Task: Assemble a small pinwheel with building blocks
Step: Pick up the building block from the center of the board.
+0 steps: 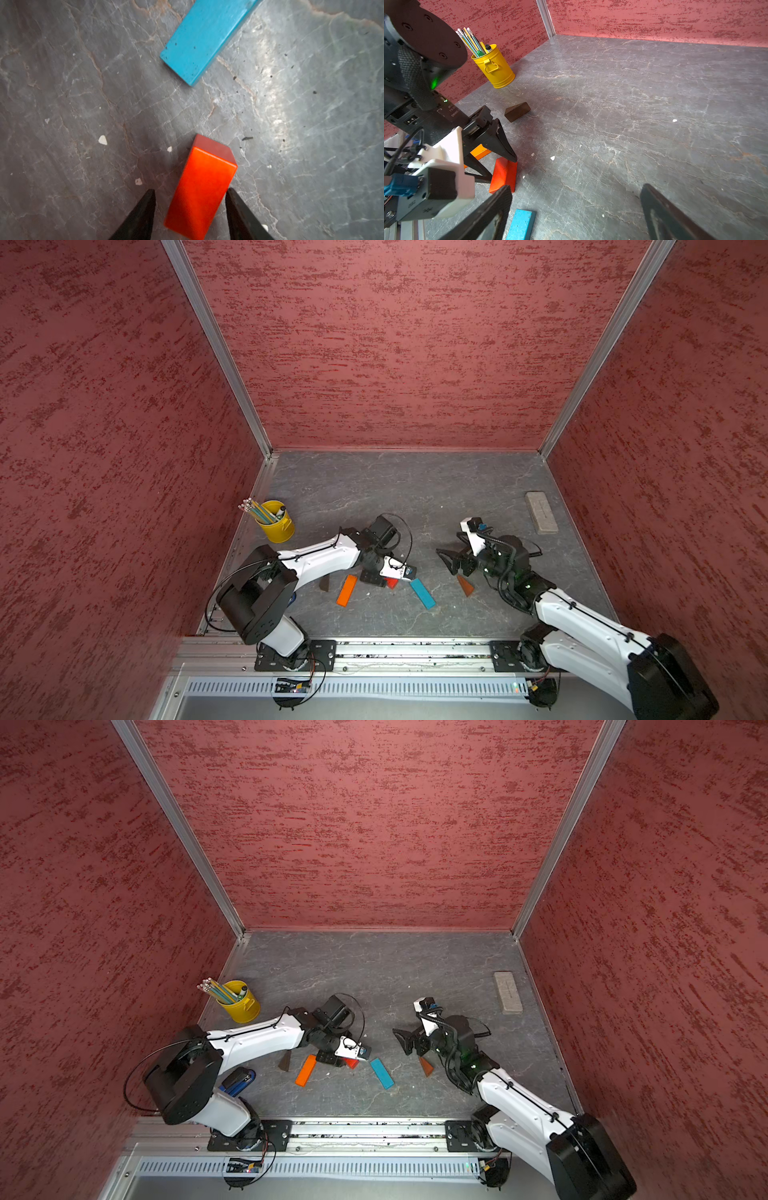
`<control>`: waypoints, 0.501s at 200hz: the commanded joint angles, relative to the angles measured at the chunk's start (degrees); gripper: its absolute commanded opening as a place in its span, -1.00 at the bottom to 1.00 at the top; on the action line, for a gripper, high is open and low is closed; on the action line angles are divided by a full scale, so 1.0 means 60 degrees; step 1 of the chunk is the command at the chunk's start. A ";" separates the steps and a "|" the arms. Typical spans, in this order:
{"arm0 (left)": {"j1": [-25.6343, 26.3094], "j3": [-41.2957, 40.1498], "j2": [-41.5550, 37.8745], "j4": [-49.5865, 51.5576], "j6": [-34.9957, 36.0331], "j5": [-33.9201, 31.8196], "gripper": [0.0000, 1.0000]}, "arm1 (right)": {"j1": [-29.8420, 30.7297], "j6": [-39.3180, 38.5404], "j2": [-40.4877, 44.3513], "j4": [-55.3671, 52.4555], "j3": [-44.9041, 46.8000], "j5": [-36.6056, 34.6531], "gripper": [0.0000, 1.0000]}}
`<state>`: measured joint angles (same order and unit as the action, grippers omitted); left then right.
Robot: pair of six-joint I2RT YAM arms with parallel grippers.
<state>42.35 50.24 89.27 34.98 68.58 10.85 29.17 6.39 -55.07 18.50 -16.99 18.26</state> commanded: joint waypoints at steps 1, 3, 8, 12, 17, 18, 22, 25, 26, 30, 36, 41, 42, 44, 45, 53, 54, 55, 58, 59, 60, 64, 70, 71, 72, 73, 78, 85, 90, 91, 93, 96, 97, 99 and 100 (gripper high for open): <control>0.0076 0.0167 0.0223 -0.0032 0.0318 -0.0078 0.13 | 0.0070 -0.0062 0.0111 0.0007 -0.0229 -0.0022 0.97; 0.0076 0.0178 0.0223 -0.0023 0.0330 -0.0065 0.13 | 0.0066 -0.0057 0.0111 0.0007 -0.0233 -0.0014 0.97; 0.0076 0.0182 0.0251 0.0019 0.0359 -0.0045 0.13 | 0.0075 -0.0066 0.0097 0.0025 -0.0229 -0.0019 0.97; 0.0076 0.0198 0.0277 0.0041 0.0383 -0.0026 0.13 | 0.0075 -0.0065 0.0096 0.0029 -0.0229 -0.0015 0.97; 0.0086 0.0207 0.0315 0.0078 0.0403 0.0013 0.13 | 0.0083 -0.0066 0.0082 0.0044 -0.0215 -0.0012 0.97; 0.0088 0.0216 0.0328 0.0090 0.0405 0.0018 0.13 | 0.0079 -0.0068 0.0082 0.0047 -0.0215 -0.0004 0.97; 0.0090 0.0246 0.0366 0.0133 0.0406 0.0050 0.13 | 0.0075 -0.0061 0.0069 0.0060 -0.0215 -0.0004 0.97; 0.0090 0.0281 0.0404 0.0183 0.0410 0.0075 0.13 | 0.0074 -0.0063 0.0056 0.0061 -0.0222 0.0012 0.97; 0.0090 0.0283 0.0416 0.0194 0.0416 0.0078 0.12 | 0.0074 -0.0059 0.0054 0.0054 -0.0218 0.0007 0.98; 0.0090 0.0323 0.0465 0.0263 0.0394 0.0105 0.12 | 0.0082 -0.0061 0.0041 0.0051 -0.0229 0.0005 0.97; 0.0104 0.0398 0.0529 0.0351 0.0367 0.0156 0.10 | 0.0076 -0.0062 0.0038 0.0037 -0.0229 0.0014 0.97; 0.0105 0.0448 0.0585 0.0435 0.0351 0.0196 0.08 | 0.0079 -0.0069 0.0025 0.0038 -0.0229 0.0016 0.97; 0.0105 0.0461 0.0595 0.0452 0.0349 0.0212 0.08 | 0.0077 -0.0069 0.0031 0.0030 -0.0229 0.0017 0.97; 0.0098 0.0486 0.0609 0.0483 0.0337 0.0227 0.07 | 0.0072 -0.0066 0.0032 0.0024 -0.0229 0.0018 0.98; 0.0101 0.0488 0.0621 0.0498 0.0335 0.0235 0.07 | 0.0081 -0.0068 0.0035 0.0023 -0.0229 0.0011 0.97; 0.0105 0.0557 0.0687 0.0588 0.0277 0.0291 0.04 | 0.0083 -0.0066 0.0050 0.0013 -0.0229 0.0010 0.98; 0.0105 0.0560 0.0704 0.0601 0.0269 0.0303 0.04 | 0.0079 -0.0060 0.0051 0.0010 -0.0229 -0.0001 0.98; 0.0105 0.0576 0.0713 0.0615 0.0264 0.0309 0.04 | 0.0077 -0.0058 0.0052 0.0009 -0.0229 -0.0006 0.98; 0.0105 0.0601 0.0726 0.0639 0.0250 0.0327 0.03 | 0.0075 -0.0057 0.0065 0.0007 -0.0229 -0.0018 0.97; 0.0105 0.0611 0.0731 0.0649 0.0248 0.0329 0.02 | 0.0075 -0.0056 0.0066 0.0007 -0.0229 -0.0022 0.98; 0.0105 0.0616 0.0734 0.0654 0.0239 0.0337 0.02 | 0.0075 -0.0055 0.0074 0.0007 -0.0229 -0.0024 0.97; 0.0105 0.0646 0.0757 0.0671 0.0200 0.0343 0.01 | 0.0085 -0.0048 0.0088 0.0001 -0.0229 -0.0038 0.97; 0.0090 0.0683 0.0779 0.0694 0.0161 0.0377 -0.02 | 0.0087 -0.0046 0.0116 -0.0007 -0.0216 -0.0047 0.98; 0.0083 0.0689 0.0779 0.0706 0.0145 0.0390 -0.03 | 0.0081 -0.0043 0.0121 -0.0007 -0.0215 -0.0044 0.97; 0.0079 0.0699 0.0787 0.0719 0.0137 0.0404 -0.04 | 0.0078 -0.0049 0.0130 -0.0007 -0.0215 -0.0042 0.97; 0.0078 0.0704 0.0791 0.0733 0.0132 0.0418 -0.05 | 0.0084 -0.0052 0.0135 -0.0007 -0.0215 -0.0049 0.97; 0.0030 0.0768 0.0820 0.0812 0.0110 0.0509 -0.10 | 0.0080 -0.0040 0.0160 -0.0002 -0.0218 -0.0069 0.97; -0.0040 0.0877 0.0871 0.0944 0.0027 0.0637 -0.21 | 0.0086 -0.0018 0.0194 0.0007 -0.0215 -0.0095 0.97; -0.0094 0.0977 0.0920 0.1034 -0.0068 0.0697 -0.27 | 0.0088 0.0010 0.0225 -0.0007 -0.0215 -0.0119 0.98; -0.0111 0.1004 0.0931 0.1059 -0.0080 0.0711 -0.27 | 0.0089 0.0014 0.0226 0.0000 -0.0215 -0.0131 0.97; -0.0143 0.1050 0.0946 0.1103 -0.0107 0.0737 -0.29 | 0.0086 0.0017 0.0239 -0.0006 -0.0215 -0.0140 0.97; -0.0195 0.1120 0.0999 0.1167 -0.0152 0.0764 -0.31 | 0.0078 0.0037 0.0249 -0.0004 -0.0227 -0.0168 0.97; -0.0213 0.1141 0.1014 0.1191 -0.0158 0.0774 -0.32 | 0.0084 0.0035 0.0253 -0.0006 -0.0228 -0.0185 0.97; -0.0246 0.1187 0.1044 0.1236 -0.0189 0.0782 -0.32 | 0.0081 0.0034 0.0264 -0.0011 -0.0236 -0.0198 0.97; -0.0261 0.1204 0.1058 0.1236 -0.0199 0.0783 -0.33 | 0.0078 0.0033 0.0268 -0.0016 -0.0240 -0.0200 0.97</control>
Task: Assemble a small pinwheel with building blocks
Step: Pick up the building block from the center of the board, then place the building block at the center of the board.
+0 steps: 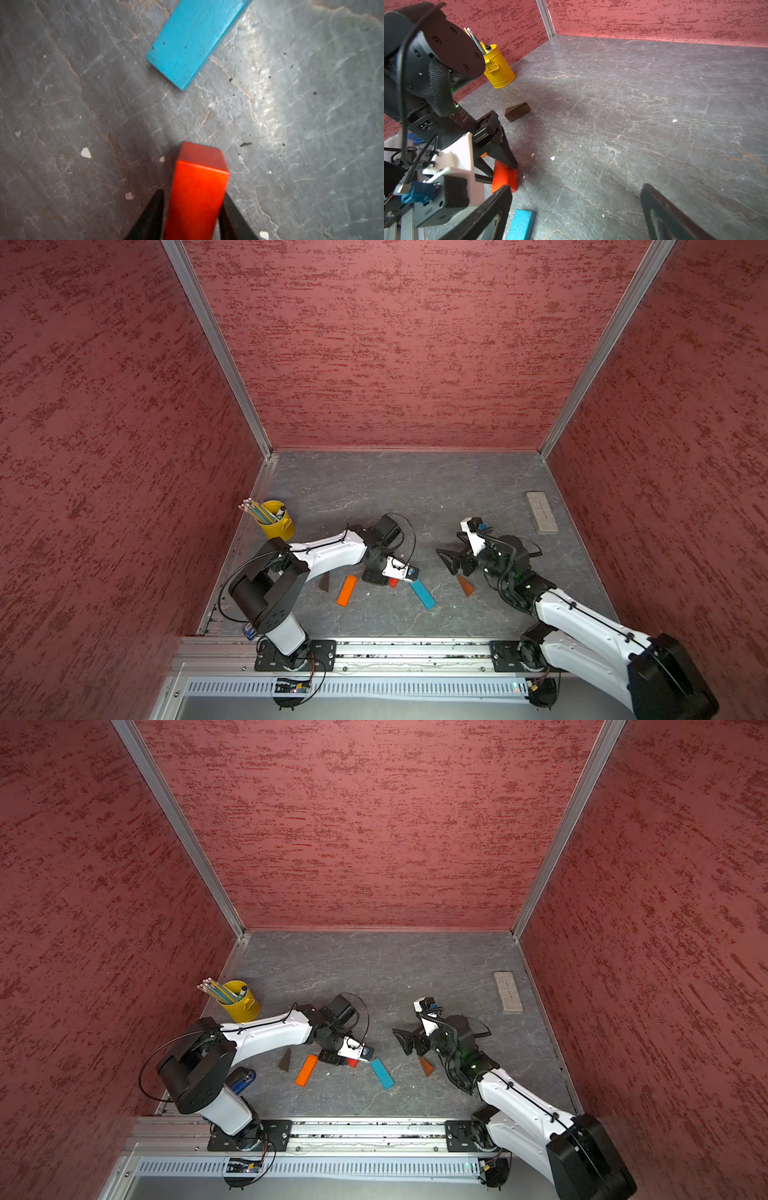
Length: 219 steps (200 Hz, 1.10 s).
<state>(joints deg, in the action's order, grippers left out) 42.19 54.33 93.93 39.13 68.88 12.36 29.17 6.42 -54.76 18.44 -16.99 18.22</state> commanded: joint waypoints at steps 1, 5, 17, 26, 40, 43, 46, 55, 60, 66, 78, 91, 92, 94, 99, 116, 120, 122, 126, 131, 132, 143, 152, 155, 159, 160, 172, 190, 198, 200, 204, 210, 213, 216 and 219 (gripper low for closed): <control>-0.0250 0.0546 0.0297 0.0556 -0.0262 0.0532 -0.33 | 0.0084 0.0044 0.0219 -0.0008 -0.0242 -0.0201 0.97; -0.0307 0.0622 0.0345 0.0565 -0.0334 0.0533 -0.36 | 0.0086 0.0051 0.0232 -0.0022 -0.0255 -0.0228 0.97; -0.0560 0.0865 0.0514 0.0533 -0.0483 0.0624 -0.39 | 0.0087 0.0080 0.0261 -0.0073 -0.0312 -0.0369 0.97; -0.0801 0.1090 0.0652 0.0437 -0.0625 0.0707 -0.41 | 0.0082 0.0124 0.0278 -0.0150 -0.0378 -0.0580 0.97; -0.1230 0.1504 0.0917 0.0151 -0.0801 0.0874 -0.43 | 0.0082 0.0165 0.0343 -0.0259 -0.0452 -0.0974 0.97; -0.1319 0.1608 0.0990 0.0100 -0.0825 0.0907 -0.43 | 0.0078 0.0175 0.0370 -0.0267 -0.0449 -0.1046 0.98; -0.1407 0.1723 0.1072 0.0066 -0.0838 0.0944 -0.43 | 0.0086 0.0176 0.0391 -0.0274 -0.0436 -0.1129 0.97; -0.1630 0.2110 0.1378 -0.0021 -0.0881 0.0986 -0.44 | 0.0082 0.0127 0.0474 -0.0280 -0.0398 -0.1329 0.97; -0.1739 0.2358 0.1563 -0.0014 -0.0889 0.0997 -0.44 | 0.0084 0.0062 0.0497 -0.0297 -0.0380 -0.1344 0.97; -0.1845 0.2655 0.1779 0.0021 -0.0902 0.0955 -0.44 | 0.0081 -0.0049 0.0526 -0.0321 -0.0362 -0.1244 0.97; -0.2044 0.3287 0.2300 0.0095 -0.0933 0.0911 -0.44 | 0.0087 -0.0204 0.0586 -0.0193 -0.0254 -0.0839 0.98; -0.2218 0.3969 0.2795 0.0216 -0.0944 0.0885 -0.44 | 0.0130 -0.0378 0.0567 -0.0046 -0.0146 -0.0287 0.97; -0.2230 0.4020 0.2835 0.0231 -0.0939 0.0884 -0.44 | 0.0139 -0.0394 0.0555 -0.0029 -0.0144 -0.0278 0.97; -0.2247 0.4120 0.2909 0.0260 -0.0935 0.0877 -0.44 | 0.0168 -0.0421 0.0535 -0.0027 -0.0142 -0.0267 0.97; -0.2291 0.4390 0.3078 0.0332 -0.0919 0.0884 -0.44 | 0.0251 -0.0463 0.0458 -0.0011 -0.0152 -0.0225 0.97; -0.2388 0.5203 0.3649 0.0528 -0.0911 0.0765 -0.43 | 0.0640 -0.0702 -0.0078 -0.0110 -0.0401 -0.0196 0.97; -0.2403 0.5377 0.3786 0.0546 -0.0937 0.0697 -0.43 | 0.0759 -0.0750 -0.0243 -0.0158 -0.0496 -0.0309 0.97; -0.2414 0.5467 0.3828 0.0577 -0.0934 0.0665 -0.42 | 0.0843 -0.0777 -0.0316 -0.0198 -0.0541 -0.0384 0.97; -0.2429 0.5627 0.3957 0.0632 -0.0941 0.0634 -0.42 | 0.0977 -0.0810 -0.0488 -0.0244 -0.0635 -0.0573 0.98; -0.2446 0.5820 0.4109 0.0725 -0.0934 0.0573 -0.41 | 0.1139 -0.0858 -0.0703 -0.0298 -0.0758 -0.0788 0.97; -0.2439 0.5854 0.4137 0.0734 -0.0934 0.0560 -0.41 | 0.1164 -0.0861 -0.0754 -0.0308 -0.0779 -0.0836 0.97; -0.2447 0.6167 0.4385 0.0897 -0.0908 0.0424 -0.40 | 0.1447 -0.0840 -0.1158 -0.0350 -0.1002 -0.1313 0.97; -0.2448 0.6389 0.4559 0.1032 -0.0926 0.0369 -0.40 | 0.1600 -0.0672 -0.1396 -0.0226 -0.1080 -0.1609 0.97; -0.2458 0.6443 0.4604 0.1069 -0.0940 0.0348 -0.40 | 0.1617 -0.0600 -0.1437 -0.0137 -0.1081 -0.1680 0.97; -0.2462 0.6516 0.4655 0.1111 -0.0959 0.0336 -0.40 | 0.1665 -0.0490 -0.1487 -0.0025 -0.1059 -0.1737 0.97; -0.2462 0.6531 0.4666 0.1125 -0.0961 0.0332 -0.40 | 0.1668 -0.0472 -0.1497 0.0004 -0.1062 -0.1749 0.97; -0.2454 0.6644 0.4771 0.1222 -0.0956 0.0300 -0.40 | 0.1771 -0.0174 -0.1537 0.0339 -0.0978 -0.1894 0.97; -0.2477 0.6765 0.4850 0.1400 -0.0851 0.0377 -0.38 | 0.2077 -0.0050 -0.1633 0.0549 -0.0923 -0.2168 0.97; -0.2477 0.6844 0.4902 0.1499 -0.0819 0.0395 -0.38 | 0.2213 -0.0067 -0.1755 0.0479 -0.0979 -0.2304 0.97; -0.2477 0.6866 0.4920 0.1522 -0.0813 0.0389 -0.38 | 0.2225 -0.0068 -0.1786 0.0463 -0.0999 -0.2333 0.97; -0.2469 0.6927 0.4960 0.1546 -0.0802 0.0386 -0.37 | 0.2269 -0.0066 -0.1852 0.0430 -0.1029 -0.2380 0.97; -0.2455 0.7021 0.5022 0.1617 -0.0804 0.0374 -0.37 | 0.2318 -0.0081 -0.1934 0.0409 -0.1070 -0.2405 0.97; -0.2461 0.7078 0.5053 0.1667 -0.0802 0.0361 -0.37 | 0.2342 -0.0087 -0.1977 0.0400 -0.1078 -0.2419 0.97; -0.2462 0.7131 0.5101 0.1699 -0.0813 0.0339 -0.37 | 0.2351 -0.0086 -0.1989 0.0417 -0.1088 -0.2419 0.97; -0.2462 0.7180 0.5135 0.1720 -0.0818 0.0320 -0.37 | 0.2372 -0.0080 -0.2011 0.0425 -0.1093 -0.2424 0.97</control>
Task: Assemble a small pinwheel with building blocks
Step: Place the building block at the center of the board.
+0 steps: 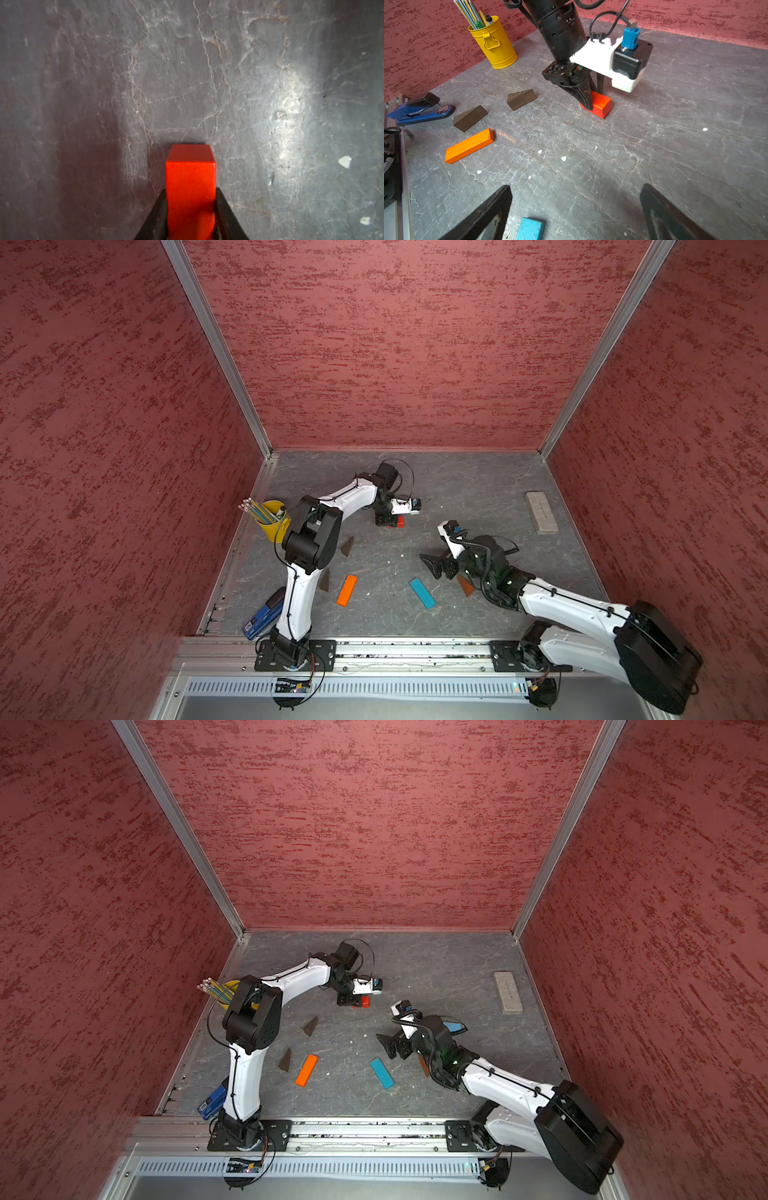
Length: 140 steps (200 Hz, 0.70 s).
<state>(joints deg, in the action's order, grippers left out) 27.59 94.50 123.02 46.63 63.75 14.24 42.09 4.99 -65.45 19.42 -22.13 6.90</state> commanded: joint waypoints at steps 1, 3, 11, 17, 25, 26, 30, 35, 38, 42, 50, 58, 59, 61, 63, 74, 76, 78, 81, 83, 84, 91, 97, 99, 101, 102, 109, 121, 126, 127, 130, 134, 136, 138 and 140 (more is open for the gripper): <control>-0.0029 0.0497 0.0292 0.0473 0.0039 -0.0011 -0.37 | 0.0213 0.0153 -0.0242 0.0263 -0.0237 -0.0536 0.97; -0.0029 0.0529 0.0321 0.0493 0.0040 -0.0025 -0.37 | 0.0227 0.0157 -0.0251 0.0282 -0.0237 -0.0542 0.98; -0.0015 0.0645 0.0422 0.0592 0.0040 -0.0096 -0.36 | 0.0248 0.0156 -0.0254 0.0322 -0.0224 -0.0521 0.97; -0.0014 0.0705 0.0478 0.0621 0.0054 -0.0131 -0.36 | 0.0262 0.0144 -0.0233 0.0338 -0.0215 -0.0490 0.97; 0.0001 0.0736 0.0535 0.0629 0.0094 -0.0173 -0.35 | 0.0266 0.0148 -0.0203 0.0353 -0.0205 -0.0463 0.97; 0.0001 0.0740 0.0540 0.0633 0.0103 -0.0174 -0.35 | 0.0266 0.0145 -0.0197 0.0345 -0.0207 -0.0454 0.97; 0.0002 0.0751 0.0557 0.0632 0.0116 -0.0191 -0.35 | 0.0266 0.0134 -0.0184 0.0338 -0.0206 -0.0447 0.97; 0.0004 0.0759 0.0574 0.0634 0.0141 -0.0193 -0.34 | 0.0278 0.0128 -0.0159 0.0325 -0.0207 -0.0432 0.98; 0.0001 0.0772 0.0586 0.0647 0.0155 -0.0198 -0.34 | 0.0269 0.0121 -0.0152 0.0312 -0.0201 -0.0424 0.98; 0.0001 0.0774 0.0590 0.0645 0.0157 -0.0206 -0.33 | 0.0273 0.0116 -0.0135 0.0299 -0.0208 -0.0431 0.97; 0.0015 0.0788 0.0608 0.0643 0.0157 -0.0225 -0.32 | 0.0279 0.0114 -0.0118 0.0272 -0.0194 -0.0437 0.97; 0.0023 0.0787 0.0618 0.0640 0.0157 -0.0251 -0.29 | 0.0279 0.0109 -0.0109 0.0251 -0.0193 -0.0461 0.97; 0.0019 0.0787 0.0618 0.0645 0.0150 -0.0257 -0.29 | 0.0280 0.0114 -0.0108 0.0250 -0.0193 -0.0468 0.98; 0.0016 0.0788 0.0630 0.0650 0.0151 -0.0262 -0.28 | 0.0277 0.0096 -0.0104 0.0239 -0.0193 -0.0474 0.97; 0.0015 0.0788 0.0633 0.0647 0.0156 -0.0267 -0.27 | 0.0280 0.0096 -0.0106 0.0236 -0.0182 -0.0475 0.97; 0.0041 0.0774 0.0620 0.0614 0.0140 -0.0278 -0.24 | 0.0271 0.0114 -0.0100 0.0235 -0.0179 -0.0502 0.98; 0.0033 0.0774 0.0619 0.0612 0.0138 -0.0279 -0.23 | 0.0271 0.0107 -0.0105 0.0235 -0.0172 -0.0497 0.97; 0.0031 0.0774 0.0619 0.0608 0.0141 -0.0275 -0.22 | 0.0278 0.0106 -0.0110 0.0235 -0.0162 -0.0488 0.97; 0.0041 0.0761 0.0619 0.0594 0.0135 -0.0276 -0.21 | 0.0279 0.0107 -0.0109 0.0235 -0.0153 -0.0492 0.97; 0.0044 0.0760 0.0608 0.0582 0.0122 -0.0274 -0.20 | 0.0273 0.0106 -0.0097 0.0246 -0.0161 -0.0491 0.97; 0.0044 0.0752 0.0607 0.0580 0.0118 -0.0276 -0.20 | 0.0269 0.0105 -0.0102 0.0248 -0.0163 -0.0490 0.97; 0.0044 0.0737 0.0596 0.0550 0.0116 -0.0243 -0.17 | 0.0280 0.0124 -0.0107 0.0251 -0.0164 -0.0476 0.97; 0.0044 0.0730 0.0576 0.0530 0.0113 -0.0217 -0.15 | 0.0275 0.0124 -0.0096 0.0250 -0.0161 -0.0472 0.97; 0.0055 0.0722 0.0575 0.0518 0.0113 -0.0216 -0.14 | 0.0279 0.0125 -0.0090 0.0257 -0.0156 -0.0475 0.98; 0.0051 0.0728 0.0564 0.0519 0.0113 -0.0204 -0.13 | 0.0277 0.0125 -0.0088 0.0259 -0.0162 -0.0475 0.97; 0.0055 0.0729 0.0563 0.0512 0.0113 -0.0190 -0.13 | 0.0279 0.0122 -0.0090 0.0262 -0.0163 -0.0483 0.97; 0.0059 0.0708 0.0546 0.0467 0.0098 -0.0162 -0.09 | 0.0280 0.0121 -0.0078 0.0264 -0.0164 -0.0490 0.97; 0.0045 0.0650 0.0482 0.0345 0.0084 -0.0105 0.12 | 0.0277 0.0121 -0.0078 0.0264 -0.0164 -0.0497 0.97; 0.0045 0.0631 0.0460 0.0296 0.0078 -0.0100 0.28 | 0.0278 0.0128 -0.0078 0.0264 -0.0160 -0.0504 0.97; 0.0044 0.0629 0.0452 0.0283 0.0081 -0.0094 0.30 | 0.0279 0.0131 -0.0078 0.0264 -0.0155 -0.0497 0.97; 0.0044 0.0627 0.0430 0.0242 0.0071 -0.0071 0.39 | 0.0277 0.0132 -0.0078 0.0266 -0.0163 -0.0504 0.98; 0.0044 0.0606 0.0418 0.0216 0.0069 -0.0070 0.48 | 0.0277 0.0121 -0.0078 0.0264 -0.0155 -0.0505 0.97; 0.0044 0.0600 0.0408 0.0194 0.0062 -0.0065 0.52 | 0.0272 0.0120 -0.0067 0.0264 -0.0155 -0.0516 0.97; 0.0048 0.0598 0.0391 0.0174 0.0049 -0.0057 0.56 | 0.0279 0.0131 -0.0064 0.0261 -0.0162 -0.0519 0.97; 0.0034 0.0583 0.0379 0.0147 0.0046 -0.0055 0.64 | 0.0276 0.0137 -0.0063 0.0252 -0.0164 -0.0527 0.97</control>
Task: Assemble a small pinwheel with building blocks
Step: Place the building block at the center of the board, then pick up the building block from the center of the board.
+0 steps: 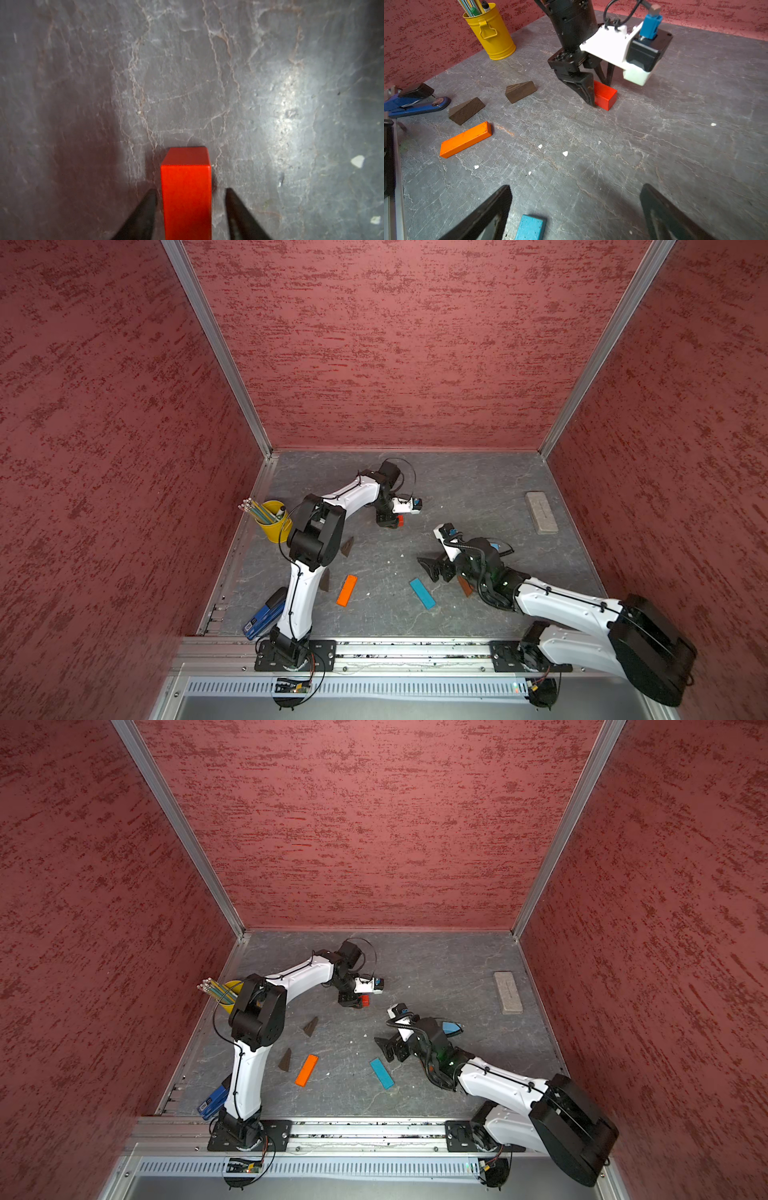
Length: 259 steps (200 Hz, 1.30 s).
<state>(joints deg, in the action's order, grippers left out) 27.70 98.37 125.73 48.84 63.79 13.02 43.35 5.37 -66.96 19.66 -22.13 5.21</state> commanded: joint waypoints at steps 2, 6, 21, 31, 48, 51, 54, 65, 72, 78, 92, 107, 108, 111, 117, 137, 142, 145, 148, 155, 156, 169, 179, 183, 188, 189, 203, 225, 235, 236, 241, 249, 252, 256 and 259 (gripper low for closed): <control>0.0013 -0.0061 -0.0090 -0.0227 0.0049 0.0154 0.72 | 0.0068 0.0080 0.0188 0.0210 -0.0153 -0.0270 0.97; 0.0019 -0.0082 -0.0128 -0.0252 0.0047 0.0172 0.97 | 0.0067 0.0112 0.0208 0.0210 -0.0154 -0.0313 0.97; -0.0017 -0.0169 -0.0366 -0.0428 -0.0059 0.0311 0.99 | 0.0069 0.0252 0.0404 0.0176 -0.0114 -0.0748 0.97; -0.0038 -0.0242 -0.0623 -0.0519 -0.0195 0.0481 0.99 | 0.0055 0.0318 0.0671 0.0086 -0.0069 -0.1037 0.97; -0.0033 -0.0636 -0.1351 -0.1002 -0.0556 0.0702 0.99 | -0.0067 0.0339 0.1314 -0.0239 -0.0043 -0.1587 0.98; -0.0025 -0.0734 -0.1511 -0.1114 -0.0642 0.0728 0.99 | -0.0109 0.0342 0.1427 -0.0323 -0.0057 -0.1651 0.97; -0.0019 -0.0827 -0.1635 -0.1219 -0.0702 0.0762 0.99 | -0.0163 0.0317 0.1557 -0.0408 -0.0061 -0.1706 0.97; 0.0050 -0.1207 -0.2315 -0.1637 -0.1043 0.0769 0.99 | -0.0352 0.0201 0.1967 -0.0722 -0.0080 -0.1906 0.97; 0.0115 -0.1462 -0.2765 -0.1954 -0.1302 0.0744 0.99 | -0.0468 0.0026 0.2211 -0.0895 -0.0077 -0.1998 0.97; 0.0168 -0.1678 -0.3176 -0.2243 -0.1602 0.0720 0.99 | -0.0547 -0.0156 0.2377 -0.1007 -0.0062 -0.2110 0.97; 0.0356 -0.2303 -0.4183 -0.3132 -0.2554 0.0810 0.99 | -0.0776 -0.0436 0.2671 -0.1232 -0.0081 -0.2583 0.97; 0.0451 -0.3291 -0.5129 -0.4880 -0.4546 0.1306 0.99 | -0.1196 -0.0642 0.2910 -0.1383 -0.0156 -0.3002 0.97; 0.0451 -0.3383 -0.5190 -0.5023 -0.4769 0.1341 0.99 | -0.1222 -0.0651 0.2933 -0.1378 -0.0160 -0.3034 0.97; 0.0451 -0.3632 -0.5331 -0.5441 -0.5383 0.1386 0.99 | -0.1334 -0.0662 0.2996 -0.1375 -0.0147 -0.3124 0.97; 0.0425 -0.4079 -0.5548 -0.6169 -0.6509 0.1485 0.99 | -0.1587 -0.0689 0.3124 -0.1330 -0.0136 -0.3286 0.97; 0.0416 -0.4878 -0.5383 -0.7214 -0.7569 0.3687 0.99 | -0.2807 -0.0480 0.3455 -0.1564 -0.0268 -0.3255 0.97; 0.0661 -0.4923 -0.5231 -0.7269 -0.7552 0.3619 0.99 | -0.3124 -0.0498 0.3512 -0.1724 -0.0350 -0.3037 0.97; 0.0853 -0.4937 -0.5138 -0.7286 -0.7485 0.3472 0.99 | -0.3302 -0.0508 0.3544 -0.1819 -0.0396 -0.2892 0.97; 0.1054 -0.4936 -0.5027 -0.7290 -0.7365 0.3328 0.99 | -0.3461 -0.0544 0.3583 -0.1930 -0.0444 -0.2706 0.97; 0.1549 -0.4878 -0.4766 -0.7253 -0.6946 0.2867 0.99 | -0.3778 -0.0662 0.3675 -0.2189 -0.0567 -0.2250 0.97; 0.1615 -0.4858 -0.4724 -0.7242 -0.6855 0.2803 0.99 | -0.3810 -0.0676 0.3689 -0.2228 -0.0585 -0.2197 0.97; 0.2308 -0.4601 -0.4117 -0.7380 -0.6352 0.2221 0.99 | -0.3979 -0.0675 0.3924 -0.2345 -0.0563 -0.1694 0.97; 0.2442 -0.4324 -0.3631 -0.7651 -0.6605 0.2320 0.92 | -0.3975 -0.0630 0.4059 -0.2098 -0.0436 -0.1128 0.97; 0.2450 -0.4200 -0.3462 -0.7787 -0.6783 0.2401 0.89 | -0.3976 -0.0589 0.4107 -0.2030 -0.0380 -0.0947 0.97; 0.2443 -0.4029 -0.3204 -0.7872 -0.6957 0.2587 0.85 | -0.3986 -0.0515 0.4155 -0.2032 -0.0341 -0.0852 0.97; 0.2443 -0.3986 -0.3159 -0.7874 -0.6985 0.2619 0.85 | -0.3987 -0.0507 0.4157 -0.2046 -0.0340 -0.0853 0.97; 0.2528 -0.3538 -0.2616 -0.7924 -0.7164 0.3019 0.77 | -0.3983 -0.0429 0.4370 -0.2201 -0.0321 -0.0951 0.97; 0.2895 -0.3006 -0.1895 -0.7922 -0.7183 0.3113 0.73 | -0.3977 -0.0366 0.5058 -0.2149 -0.0231 -0.0956 0.97; 0.3037 -0.2735 -0.1575 -0.7877 -0.7303 0.3097 0.71 | -0.3983 -0.0363 0.5430 -0.2017 -0.0162 -0.0738 0.97; 0.3048 -0.2702 -0.1539 -0.7876 -0.7320 0.3093 0.70 | -0.3985 -0.0358 0.5475 -0.2009 -0.0163 -0.0716 0.97; 0.3097 -0.2565 -0.1395 -0.7884 -0.7440 0.3090 0.69 | -0.3983 -0.0351 0.5645 -0.1970 -0.0125 -0.0626 0.97; 0.3164 -0.2384 -0.1174 -0.7910 -0.7586 0.3106 0.66 | -0.3988 -0.0335 0.5863 -0.1947 -0.0081 -0.0428 0.97; 0.3185 -0.2320 -0.1104 -0.7934 -0.7622 0.3117 0.66 | -0.3988 -0.0341 0.5922 -0.1933 -0.0066 -0.0310 0.97; 0.3222 -0.2260 -0.1029 -0.7948 -0.7642 0.3115 0.66 | -0.3978 -0.0344 0.5975 -0.1919 -0.0038 -0.0146 0.97; 0.3251 -0.2211 -0.0963 -0.7969 -0.7650 0.3109 0.65 | -0.3981 -0.0344 0.6007 -0.1893 -0.0022 -0.0024 0.97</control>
<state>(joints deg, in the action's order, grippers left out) 45.41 82.13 117.19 3.49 20.64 30.06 19.66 2.74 -33.67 6.90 -23.42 -0.54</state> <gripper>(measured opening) 0.832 0.985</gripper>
